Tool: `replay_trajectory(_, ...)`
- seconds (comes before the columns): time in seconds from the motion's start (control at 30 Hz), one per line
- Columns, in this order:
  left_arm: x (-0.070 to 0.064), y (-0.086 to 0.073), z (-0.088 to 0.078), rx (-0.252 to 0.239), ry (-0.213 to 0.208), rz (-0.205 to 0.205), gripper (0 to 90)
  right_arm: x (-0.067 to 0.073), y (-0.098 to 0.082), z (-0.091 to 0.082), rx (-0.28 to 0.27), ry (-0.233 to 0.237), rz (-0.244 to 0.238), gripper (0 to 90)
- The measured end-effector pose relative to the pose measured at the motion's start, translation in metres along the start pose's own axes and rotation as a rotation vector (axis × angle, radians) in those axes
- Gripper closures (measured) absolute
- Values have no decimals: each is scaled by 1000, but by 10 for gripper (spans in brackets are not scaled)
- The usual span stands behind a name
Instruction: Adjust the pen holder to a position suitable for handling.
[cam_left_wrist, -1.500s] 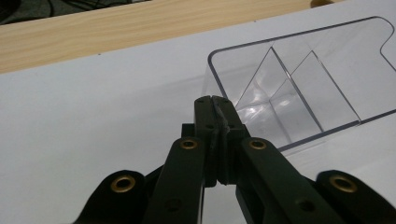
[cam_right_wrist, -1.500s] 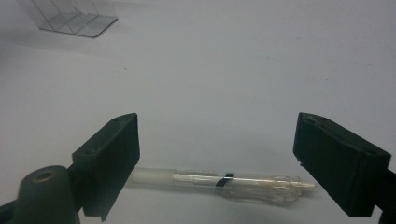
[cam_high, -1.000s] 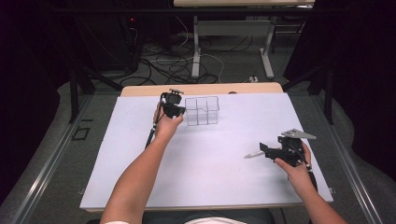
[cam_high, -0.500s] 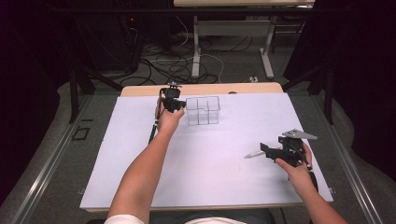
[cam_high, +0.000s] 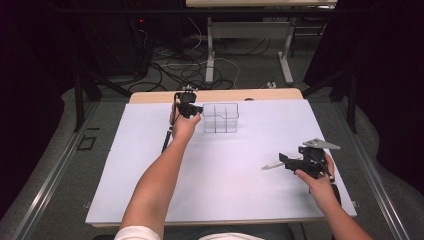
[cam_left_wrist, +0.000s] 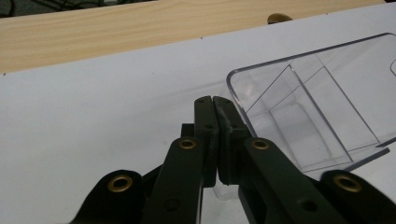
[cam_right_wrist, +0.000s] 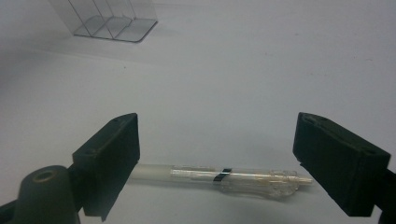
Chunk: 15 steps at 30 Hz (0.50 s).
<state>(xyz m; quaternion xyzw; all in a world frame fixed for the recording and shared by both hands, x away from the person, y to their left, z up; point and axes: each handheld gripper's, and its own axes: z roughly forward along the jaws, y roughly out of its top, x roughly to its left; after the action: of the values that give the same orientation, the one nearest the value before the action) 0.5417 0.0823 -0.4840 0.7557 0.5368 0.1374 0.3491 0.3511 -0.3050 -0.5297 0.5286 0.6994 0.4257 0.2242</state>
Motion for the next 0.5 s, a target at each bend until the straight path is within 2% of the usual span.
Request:
replay_trajectory(0.1,1,-2,-3,12,-6,-4,864,0,0,0,-1,1,-10,144)
replay_trajectory(0.3,5,-8,-18,-13,-15,-8,813,0,0,0,-1,-2,-14,144)
replay_trajectory(0.4,6,-12,-26,-20,-17,8,768,0,0,0,0,-2,-18,144)
replay_trajectory(0.47,6,-17,-33,-40,-45,-3,728,2,0,0,4,-1,-13,145)
replay_trajectory(0.5,6,-17,-33,-40,-45,-3,711,2,0,1,3,0,-16,145)
